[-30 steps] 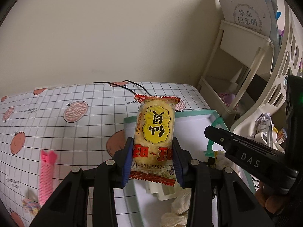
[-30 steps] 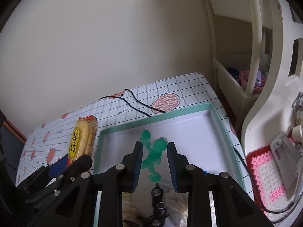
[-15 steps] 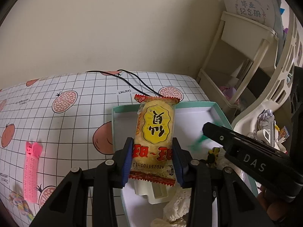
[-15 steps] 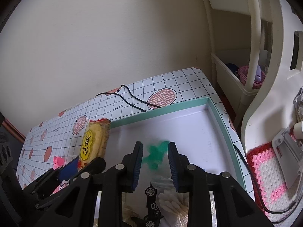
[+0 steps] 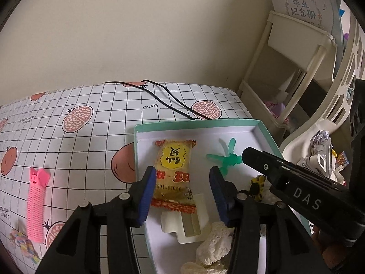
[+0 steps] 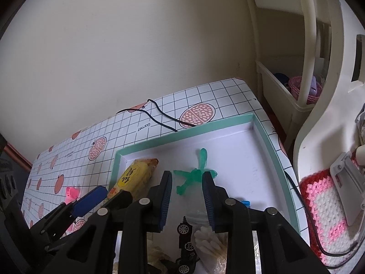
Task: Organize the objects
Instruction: 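Release the snack packet with left tool while right tool releases the green figure into the tray, then withdraw both open tools toward the pink roller and rainbow hair tie, then grasp the rainbow hair tie with left tool while right tool grasps the pink roller, then carry the hair tie and pink roller over the tray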
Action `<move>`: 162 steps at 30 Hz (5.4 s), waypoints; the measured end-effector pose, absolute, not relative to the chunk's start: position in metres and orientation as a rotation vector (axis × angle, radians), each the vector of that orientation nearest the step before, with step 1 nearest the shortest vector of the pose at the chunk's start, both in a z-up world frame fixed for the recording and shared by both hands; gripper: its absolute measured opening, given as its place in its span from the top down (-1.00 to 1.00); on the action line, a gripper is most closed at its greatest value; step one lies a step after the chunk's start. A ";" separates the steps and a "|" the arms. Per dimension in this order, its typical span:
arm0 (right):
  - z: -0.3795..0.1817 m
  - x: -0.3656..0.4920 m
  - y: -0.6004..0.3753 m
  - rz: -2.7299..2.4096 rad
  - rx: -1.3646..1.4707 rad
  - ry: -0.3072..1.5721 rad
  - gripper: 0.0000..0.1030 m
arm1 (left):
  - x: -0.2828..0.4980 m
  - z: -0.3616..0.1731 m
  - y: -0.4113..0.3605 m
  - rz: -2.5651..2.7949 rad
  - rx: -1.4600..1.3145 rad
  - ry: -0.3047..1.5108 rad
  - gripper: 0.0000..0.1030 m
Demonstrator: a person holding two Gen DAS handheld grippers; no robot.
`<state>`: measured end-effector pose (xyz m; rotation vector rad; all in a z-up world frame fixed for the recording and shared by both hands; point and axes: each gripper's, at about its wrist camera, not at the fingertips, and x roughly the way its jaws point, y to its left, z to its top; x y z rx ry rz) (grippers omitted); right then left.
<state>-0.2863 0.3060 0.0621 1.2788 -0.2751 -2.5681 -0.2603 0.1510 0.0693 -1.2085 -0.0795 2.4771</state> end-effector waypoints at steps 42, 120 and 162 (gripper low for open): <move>0.059 -0.282 0.292 -2.528 1.290 -0.196 -1.00 | -0.270 0.079 0.077 2.715 -1.329 -0.245 -1.00; 0.018 -0.218 0.035 -2.182 1.307 0.173 0.11 | -0.202 0.018 -0.096 2.910 -1.666 -0.236 0.32; 0.128 -0.136 0.196 -2.352 1.208 0.254 0.44 | -0.124 0.117 -0.001 2.811 -1.312 -0.258 0.66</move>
